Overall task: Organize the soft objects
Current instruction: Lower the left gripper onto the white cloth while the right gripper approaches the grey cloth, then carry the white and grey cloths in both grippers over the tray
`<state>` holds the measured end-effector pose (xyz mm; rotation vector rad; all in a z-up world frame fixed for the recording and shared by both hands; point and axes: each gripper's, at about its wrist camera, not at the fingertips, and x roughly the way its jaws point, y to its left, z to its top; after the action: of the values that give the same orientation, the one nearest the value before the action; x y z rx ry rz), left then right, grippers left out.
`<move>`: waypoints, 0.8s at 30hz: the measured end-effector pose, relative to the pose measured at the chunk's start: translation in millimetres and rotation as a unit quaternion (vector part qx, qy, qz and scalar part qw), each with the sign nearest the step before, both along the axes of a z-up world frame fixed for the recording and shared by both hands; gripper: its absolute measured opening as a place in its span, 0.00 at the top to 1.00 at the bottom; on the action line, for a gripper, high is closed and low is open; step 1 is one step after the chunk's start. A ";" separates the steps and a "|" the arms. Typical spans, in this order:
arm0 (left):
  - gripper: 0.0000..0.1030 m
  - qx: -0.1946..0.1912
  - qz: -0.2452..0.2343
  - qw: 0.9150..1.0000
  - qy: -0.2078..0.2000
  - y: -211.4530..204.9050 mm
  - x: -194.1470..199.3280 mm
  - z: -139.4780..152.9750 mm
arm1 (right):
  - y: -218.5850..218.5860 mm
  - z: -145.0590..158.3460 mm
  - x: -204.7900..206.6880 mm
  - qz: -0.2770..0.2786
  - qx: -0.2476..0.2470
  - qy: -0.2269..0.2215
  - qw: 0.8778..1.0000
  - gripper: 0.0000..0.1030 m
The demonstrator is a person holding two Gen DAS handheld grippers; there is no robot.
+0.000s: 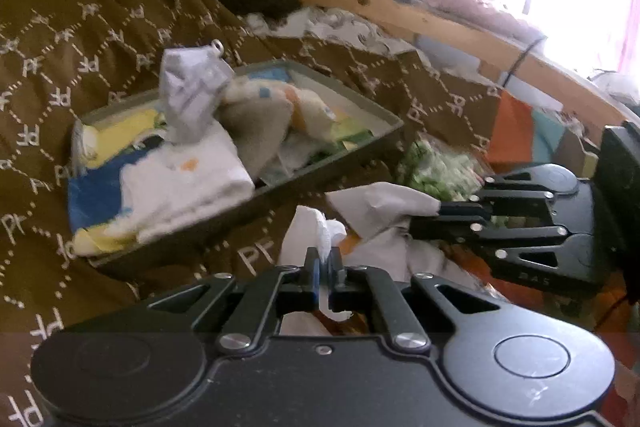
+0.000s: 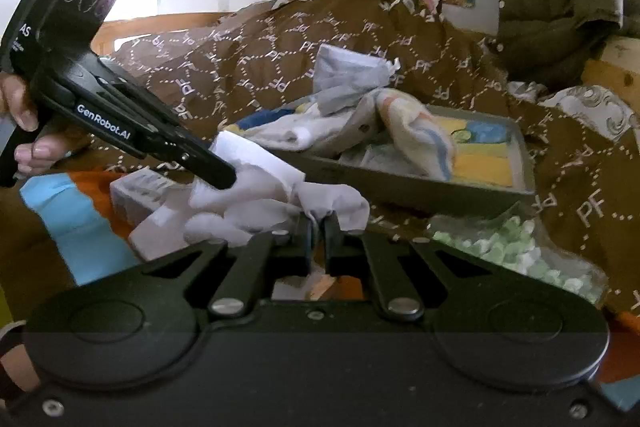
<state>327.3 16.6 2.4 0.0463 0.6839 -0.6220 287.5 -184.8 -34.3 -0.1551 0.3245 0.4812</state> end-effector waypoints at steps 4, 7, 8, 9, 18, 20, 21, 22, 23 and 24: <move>0.98 -0.023 0.009 0.999 -0.031 2.1 5.9 14.0 | -2.4 10.0 0.0 -0.019 -0.002 -0.018 1.000 0.99; 0.98 -0.048 0.011 0.997 -0.058 0.2 14.8 28.9 | -4.1 21.1 1.6 -0.035 -0.003 -0.034 0.999 0.99; 0.98 -0.055 0.010 0.996 -0.068 -1.9 18.1 34.2 | -4.7 25.7 3.0 -0.042 -0.006 -0.041 0.998 0.99; 0.98 -0.063 0.010 0.995 -0.079 -4.4 21.5 39.4 | -5.7 30.8 5.2 -0.050 -0.009 -0.048 0.998 0.99; 0.98 -0.107 0.022 0.985 -0.134 -39.3 66.4 58.3 | -15.9 72.9 62.8 -0.130 -0.019 -0.071 0.989 0.99; 0.98 -0.115 0.027 0.984 -0.136 -46.9 79.2 57.9 | -17.0 76.6 77.2 -0.145 -0.022 -0.062 0.987 0.99; 0.98 -0.118 0.029 0.984 -0.134 -50.4 85.5 57.1 | -16.7 76.8 85.4 -0.153 -0.024 -0.057 0.986 0.99; 0.98 -0.120 0.032 0.984 -0.131 -54.5 91.8 55.5 | -16.4 75.1 91.8 -0.161 -0.025 -0.049 0.985 0.99; 0.98 -0.121 0.034 0.984 -0.127 -56.4 96.9 54.1 | -16.4 73.7 97.7 -0.167 -0.025 -0.040 0.985 0.99; 0.98 -0.121 0.036 0.984 -0.124 -57.6 100.4 51.4 | -16.8 71.6 103.6 -0.172 -0.024 -0.031 0.984 0.99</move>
<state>427.7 -41.0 53.8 -0.1252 0.3637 -0.6136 391.1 -201.7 37.3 -0.1572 0.2954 0.1265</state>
